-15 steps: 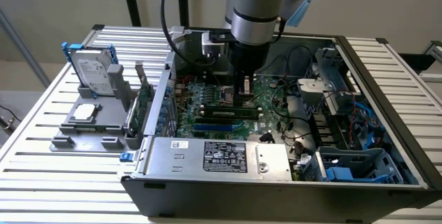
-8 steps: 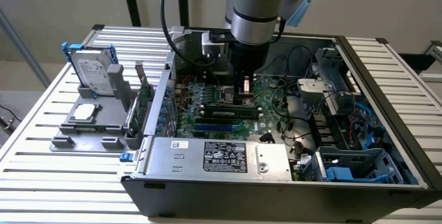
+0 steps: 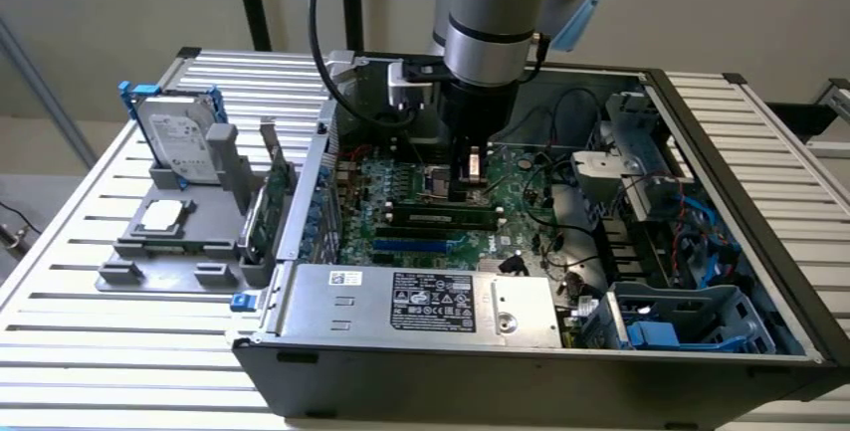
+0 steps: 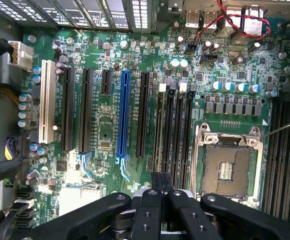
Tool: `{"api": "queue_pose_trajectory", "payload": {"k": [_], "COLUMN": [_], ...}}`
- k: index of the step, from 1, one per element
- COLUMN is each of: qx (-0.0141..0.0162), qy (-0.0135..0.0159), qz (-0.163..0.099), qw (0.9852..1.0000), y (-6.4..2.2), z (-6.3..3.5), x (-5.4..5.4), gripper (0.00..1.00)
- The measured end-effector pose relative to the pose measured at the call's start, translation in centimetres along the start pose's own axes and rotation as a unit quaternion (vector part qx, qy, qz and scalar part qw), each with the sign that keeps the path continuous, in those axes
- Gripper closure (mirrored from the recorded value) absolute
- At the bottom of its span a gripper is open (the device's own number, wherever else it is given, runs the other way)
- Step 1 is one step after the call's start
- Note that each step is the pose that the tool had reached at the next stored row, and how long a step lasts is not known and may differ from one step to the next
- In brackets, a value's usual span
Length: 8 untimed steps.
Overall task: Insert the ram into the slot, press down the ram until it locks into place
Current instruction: 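Press down the ram until it locks into place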
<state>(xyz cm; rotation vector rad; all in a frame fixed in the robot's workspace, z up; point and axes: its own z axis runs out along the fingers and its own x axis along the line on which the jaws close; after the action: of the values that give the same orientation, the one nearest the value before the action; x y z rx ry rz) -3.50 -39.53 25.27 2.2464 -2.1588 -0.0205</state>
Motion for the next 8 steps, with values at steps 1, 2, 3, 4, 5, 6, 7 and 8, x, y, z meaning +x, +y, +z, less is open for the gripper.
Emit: {"api": "queue_pose_trajectory", "payload": {"k": [1, 2, 3, 4, 5, 6, 7, 8], "qx": [0.0000, 0.0000, 0.0000, -0.0001, 0.0000, 0.0000, 0.0000, 0.0000], "qy": [0.0000, 0.0000, 0.0000, 0.0001, 0.0000, 0.0000, 0.0001, 0.0000], "qz": [0.000, 0.000, 0.000, 0.000, 0.000, 0.000, 0.000, 0.000], "qw": [1.0000, 1.0000, 1.0000, 1.0000, 1.0000, 1.0000, 1.0000, 1.0000], "y": [0.00, 0.00, 0.00, 0.00, 0.03, 0.09, 0.21, 0.42], "z": [0.00, 0.00, 0.00, 0.01, 0.07, 0.14, 0.25, 0.39], "x": [0.00, 0.00, 0.00, 0.00, 0.00, -0.01, -0.01, -0.03], "gripper": [0.89, 0.89, 0.89, 0.89, 0.89, 0.89, 0.89, 0.89]}}
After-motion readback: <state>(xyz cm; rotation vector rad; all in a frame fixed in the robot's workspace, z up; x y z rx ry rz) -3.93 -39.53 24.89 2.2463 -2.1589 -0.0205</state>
